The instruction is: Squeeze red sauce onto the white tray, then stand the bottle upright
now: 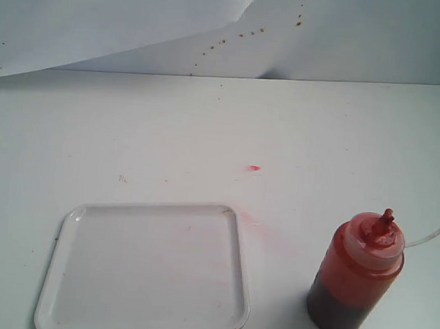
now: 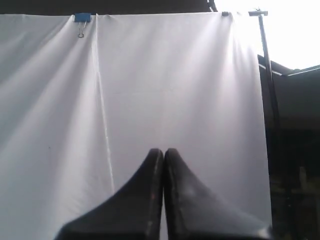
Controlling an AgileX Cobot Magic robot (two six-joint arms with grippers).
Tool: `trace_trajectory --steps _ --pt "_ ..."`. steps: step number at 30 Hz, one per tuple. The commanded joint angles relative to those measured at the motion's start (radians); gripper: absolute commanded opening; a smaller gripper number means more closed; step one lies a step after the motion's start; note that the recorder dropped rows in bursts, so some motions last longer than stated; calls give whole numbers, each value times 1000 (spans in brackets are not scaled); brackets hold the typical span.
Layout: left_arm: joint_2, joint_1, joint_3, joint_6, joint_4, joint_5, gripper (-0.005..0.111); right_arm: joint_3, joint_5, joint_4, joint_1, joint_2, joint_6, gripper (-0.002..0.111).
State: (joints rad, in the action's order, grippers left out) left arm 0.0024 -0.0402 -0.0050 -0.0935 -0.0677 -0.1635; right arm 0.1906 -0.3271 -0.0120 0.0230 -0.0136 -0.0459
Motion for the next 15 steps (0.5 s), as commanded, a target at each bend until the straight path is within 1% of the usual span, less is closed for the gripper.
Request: trace_trajectory --steps 1,4,8,10,12,15 --pt "-2 0 5 -2 6 2 0 -26 -14 12 4 -126 -59 0" --pt "-2 0 5 -2 6 2 0 -104 -149 58 4 -285 -59 0" --pt "-2 0 5 -2 6 2 0 -179 -267 58 4 -384 9 0" --pt "-2 0 5 -2 6 2 0 -191 -270 56 4 -404 58 0" --pt "-2 0 5 -2 6 2 0 -191 -174 34 4 -408 53 0" --pt "-2 0 5 -2 6 2 0 -191 -140 -121 4 -408 56 0"
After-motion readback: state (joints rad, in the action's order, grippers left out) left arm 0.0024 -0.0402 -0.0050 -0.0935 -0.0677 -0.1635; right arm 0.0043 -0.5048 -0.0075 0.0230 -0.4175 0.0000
